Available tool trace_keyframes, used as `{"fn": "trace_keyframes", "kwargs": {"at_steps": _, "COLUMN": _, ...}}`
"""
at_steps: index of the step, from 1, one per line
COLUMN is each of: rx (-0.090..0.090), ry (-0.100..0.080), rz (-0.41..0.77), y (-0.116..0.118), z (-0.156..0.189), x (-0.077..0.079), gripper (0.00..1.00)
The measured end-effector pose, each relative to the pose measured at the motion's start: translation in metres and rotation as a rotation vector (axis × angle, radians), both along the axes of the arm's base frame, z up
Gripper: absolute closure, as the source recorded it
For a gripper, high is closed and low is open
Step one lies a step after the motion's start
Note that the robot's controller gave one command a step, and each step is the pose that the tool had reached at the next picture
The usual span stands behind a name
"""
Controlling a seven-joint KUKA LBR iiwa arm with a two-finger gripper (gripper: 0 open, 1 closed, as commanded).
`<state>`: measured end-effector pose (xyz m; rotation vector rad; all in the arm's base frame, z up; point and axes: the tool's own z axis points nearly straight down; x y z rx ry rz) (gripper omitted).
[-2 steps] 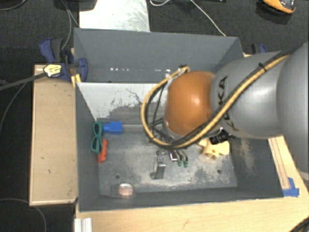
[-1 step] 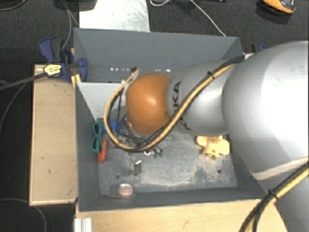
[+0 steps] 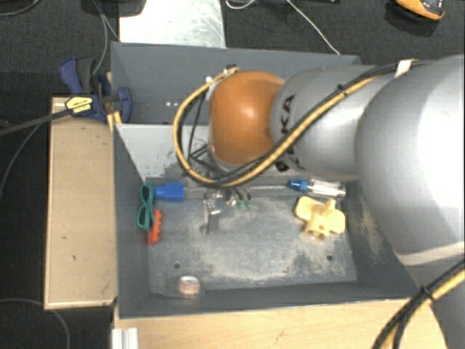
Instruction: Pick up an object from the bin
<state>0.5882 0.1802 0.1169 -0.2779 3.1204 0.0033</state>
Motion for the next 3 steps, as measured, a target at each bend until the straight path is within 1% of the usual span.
{"fn": "trace_keyframes", "kwargs": {"at_steps": 1, "rx": 0.001, "ry": 0.005, "rz": 0.626, "y": 0.068, "z": -0.016, "x": 0.003, "gripper": 0.00}}
{"fn": "trace_keyframes", "kwargs": {"at_steps": 2, "rx": -0.004, "ry": -0.005, "rz": 0.645, "y": 0.063, "z": -0.046, "x": 0.004, "gripper": 0.00}}
{"fn": "trace_keyframes", "kwargs": {"at_steps": 3, "rx": 0.000, "ry": -0.004, "rz": 0.943, "y": 0.075, "z": -0.046, "x": 0.003, "gripper": 1.00}}
